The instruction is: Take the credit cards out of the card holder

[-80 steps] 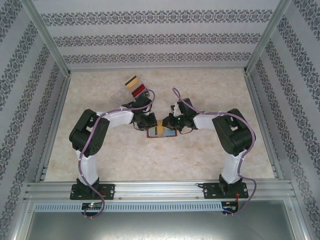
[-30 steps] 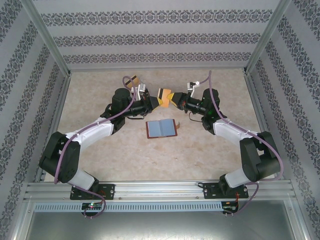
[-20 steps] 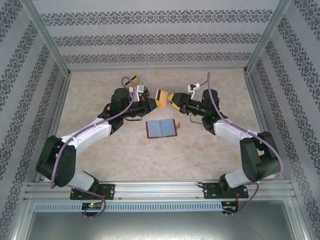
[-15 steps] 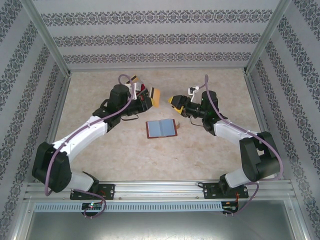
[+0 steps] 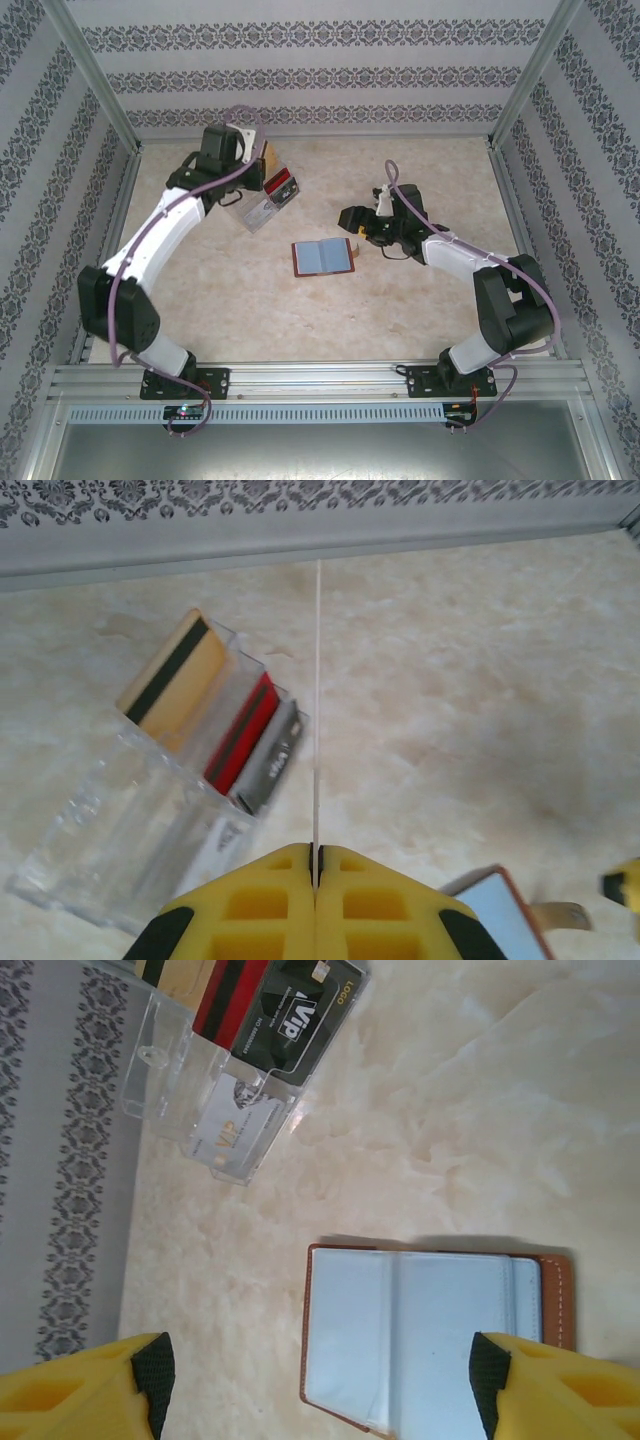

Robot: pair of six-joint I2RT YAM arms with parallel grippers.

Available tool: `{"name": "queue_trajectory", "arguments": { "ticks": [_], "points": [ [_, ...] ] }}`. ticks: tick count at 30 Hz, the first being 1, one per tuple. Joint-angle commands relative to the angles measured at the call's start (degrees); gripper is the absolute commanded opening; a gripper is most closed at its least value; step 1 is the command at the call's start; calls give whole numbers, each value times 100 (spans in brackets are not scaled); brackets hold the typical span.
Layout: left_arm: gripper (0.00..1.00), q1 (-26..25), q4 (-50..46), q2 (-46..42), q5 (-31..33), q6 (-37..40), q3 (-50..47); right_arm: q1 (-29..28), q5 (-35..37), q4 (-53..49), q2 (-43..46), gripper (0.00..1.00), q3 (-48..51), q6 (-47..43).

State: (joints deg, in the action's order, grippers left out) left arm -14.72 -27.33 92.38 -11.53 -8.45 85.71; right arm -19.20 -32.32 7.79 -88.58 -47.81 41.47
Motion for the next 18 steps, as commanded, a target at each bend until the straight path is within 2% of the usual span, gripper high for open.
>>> {"name": "queue_trajectory", "arguments": {
  "ticks": [1,9,14,18],
  "points": [
    [0,396,-470,608,-667,882,635,-67,270,-395,-11,80,-210,-453],
    [0,763,-1124,2085,-1186,2250,2245,-179,445,-463,14,86,-334,-433],
    [0,792,-1334,2854,-911,2589,2988,-250,507,-463,-72,88,-442,-369],
    [0,800,-1288,3165,-742,2728,3177,-284,466,-480,-155,88,-544,-318]
  ]
}}
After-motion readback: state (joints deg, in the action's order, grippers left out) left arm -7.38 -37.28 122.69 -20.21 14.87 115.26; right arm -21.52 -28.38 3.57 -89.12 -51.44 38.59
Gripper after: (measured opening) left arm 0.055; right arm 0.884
